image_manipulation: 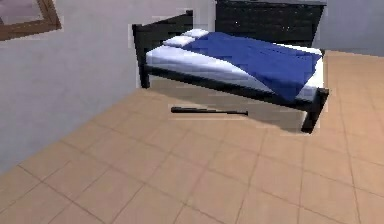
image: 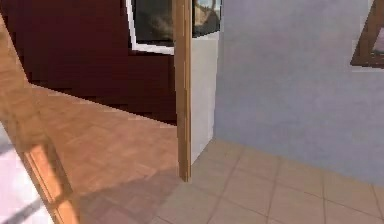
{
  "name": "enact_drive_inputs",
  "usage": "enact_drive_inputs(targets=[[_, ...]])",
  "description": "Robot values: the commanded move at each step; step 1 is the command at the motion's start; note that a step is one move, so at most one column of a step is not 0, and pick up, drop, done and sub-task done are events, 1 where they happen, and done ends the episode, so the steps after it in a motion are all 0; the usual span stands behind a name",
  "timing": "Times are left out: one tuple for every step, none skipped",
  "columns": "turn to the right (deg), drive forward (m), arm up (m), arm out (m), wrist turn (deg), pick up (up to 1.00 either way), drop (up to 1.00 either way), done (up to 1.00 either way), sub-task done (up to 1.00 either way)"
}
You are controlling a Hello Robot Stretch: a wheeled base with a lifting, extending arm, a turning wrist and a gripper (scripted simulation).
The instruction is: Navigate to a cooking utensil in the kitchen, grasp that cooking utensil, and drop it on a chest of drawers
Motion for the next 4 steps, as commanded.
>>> enact_drive_inputs(targets=[[6.0,0.00,0.00,0.00,0.0,0.00,0.00,0.00,0.00],[0.0,0.50,0.00,0.00,0.0,0.00,0.00,0.00,0.00],[-39.0,0.00,0.00,0.00,0.0,0.00,0.00,0.00,0.00],[0.0,0.40,0.00,0.00,0.0,0.00,0.00,0.00,0.00]])
